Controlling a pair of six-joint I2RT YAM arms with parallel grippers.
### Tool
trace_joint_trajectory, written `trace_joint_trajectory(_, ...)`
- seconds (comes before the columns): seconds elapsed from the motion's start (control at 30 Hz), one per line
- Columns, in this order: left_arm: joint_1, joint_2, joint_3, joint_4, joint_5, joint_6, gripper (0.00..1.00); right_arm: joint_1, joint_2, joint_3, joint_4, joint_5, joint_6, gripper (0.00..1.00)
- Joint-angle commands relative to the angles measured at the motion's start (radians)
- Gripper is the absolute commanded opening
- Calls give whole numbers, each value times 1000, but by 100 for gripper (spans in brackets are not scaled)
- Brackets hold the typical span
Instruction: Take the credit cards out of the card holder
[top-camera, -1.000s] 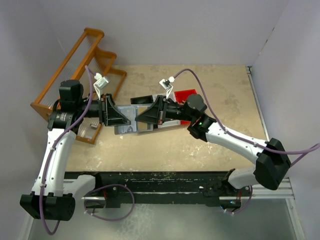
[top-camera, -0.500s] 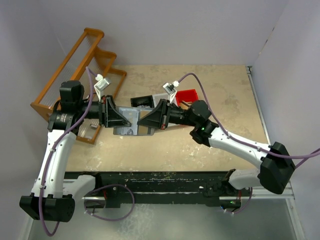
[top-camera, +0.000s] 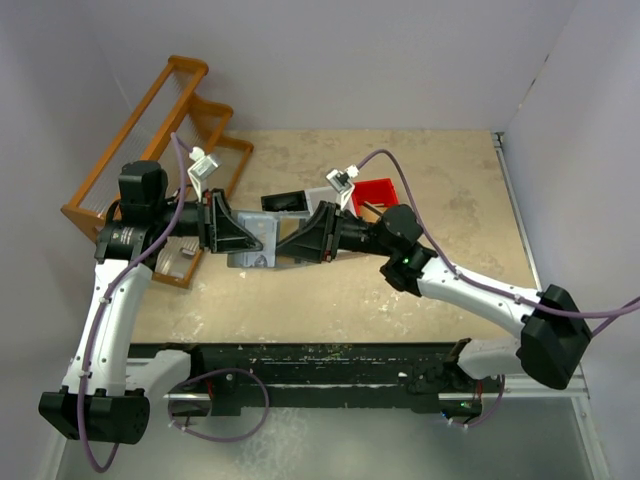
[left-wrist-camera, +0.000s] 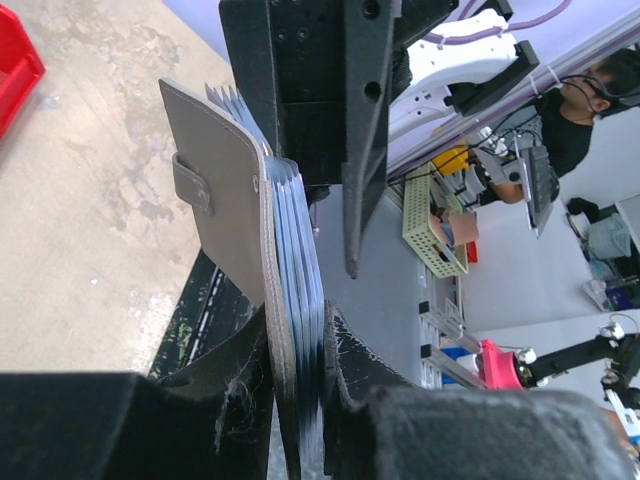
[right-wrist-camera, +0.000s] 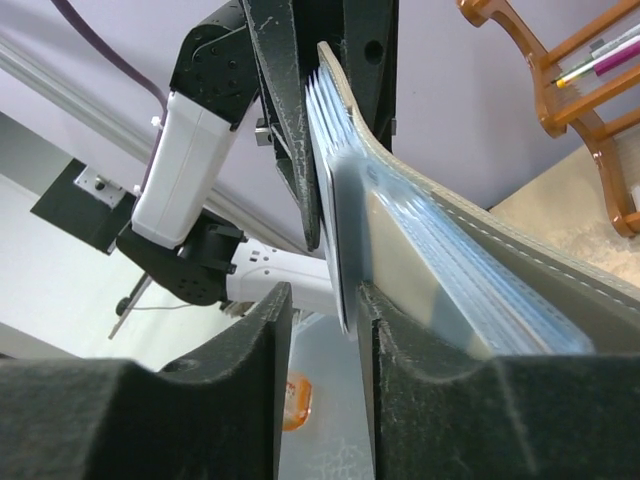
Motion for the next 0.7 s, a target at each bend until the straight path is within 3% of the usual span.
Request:
trace_joint_trajectory(0.0,-13,-25,47,39,72,-27,20,-4,38,44,2,53,-7,37)
trace_joint_trajectory(0.2,-12,-27,36,60,42,-47,21,-2,63,67,-2,56,-5,36)
trace_joint_trajectory(0.37,-13,-34,21,82,20,-70,27,3,90,86,-6,73,0,24)
trace_joint_trajectory(0.5,-13,-41,11,103,34,-92,35,3,89,83,3,87,4,1)
trace_joint_trajectory(0.67,-13,-43,11,103,90,-98,42,2,65,32,73,42,36,0)
